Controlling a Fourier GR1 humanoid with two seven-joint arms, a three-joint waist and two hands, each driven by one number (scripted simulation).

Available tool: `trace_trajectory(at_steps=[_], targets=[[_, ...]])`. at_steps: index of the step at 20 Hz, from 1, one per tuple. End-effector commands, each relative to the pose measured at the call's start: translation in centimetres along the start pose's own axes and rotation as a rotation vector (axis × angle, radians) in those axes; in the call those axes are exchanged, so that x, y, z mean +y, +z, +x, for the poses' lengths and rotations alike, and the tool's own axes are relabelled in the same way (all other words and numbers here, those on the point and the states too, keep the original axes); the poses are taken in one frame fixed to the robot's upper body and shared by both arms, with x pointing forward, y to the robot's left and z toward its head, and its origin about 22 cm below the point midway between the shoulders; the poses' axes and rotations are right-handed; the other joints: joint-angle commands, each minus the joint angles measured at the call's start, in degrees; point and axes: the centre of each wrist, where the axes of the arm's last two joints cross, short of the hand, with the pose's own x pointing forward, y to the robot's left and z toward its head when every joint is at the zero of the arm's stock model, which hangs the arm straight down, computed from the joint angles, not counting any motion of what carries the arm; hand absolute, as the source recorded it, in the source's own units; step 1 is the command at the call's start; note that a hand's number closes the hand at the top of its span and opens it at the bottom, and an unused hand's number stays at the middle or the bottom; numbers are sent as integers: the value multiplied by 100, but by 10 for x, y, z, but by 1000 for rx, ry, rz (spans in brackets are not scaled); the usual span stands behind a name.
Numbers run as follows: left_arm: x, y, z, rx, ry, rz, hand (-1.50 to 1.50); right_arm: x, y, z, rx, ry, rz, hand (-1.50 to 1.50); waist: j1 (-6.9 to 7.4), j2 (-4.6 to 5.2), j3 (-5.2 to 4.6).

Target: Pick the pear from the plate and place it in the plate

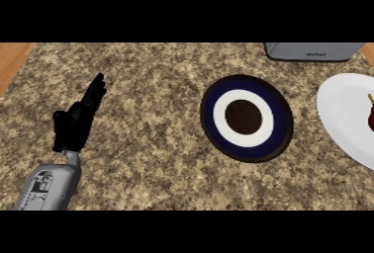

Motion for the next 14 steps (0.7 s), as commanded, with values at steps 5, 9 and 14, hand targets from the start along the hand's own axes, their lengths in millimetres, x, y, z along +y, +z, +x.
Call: trace_trajectory(at_steps=[5,9,14], targets=[[-3,1,-4,0,5,0,0,-72,64,2,18,-176,-146,-150,-20,60,29],[0,0,0,-14,6,-5,0,-96,74,16,16,-177,-155,-150,32,59,39],[2,-5,10,-15,8,-1,0,-99,84,12,37,-152,-138,-150,35,84,73]])
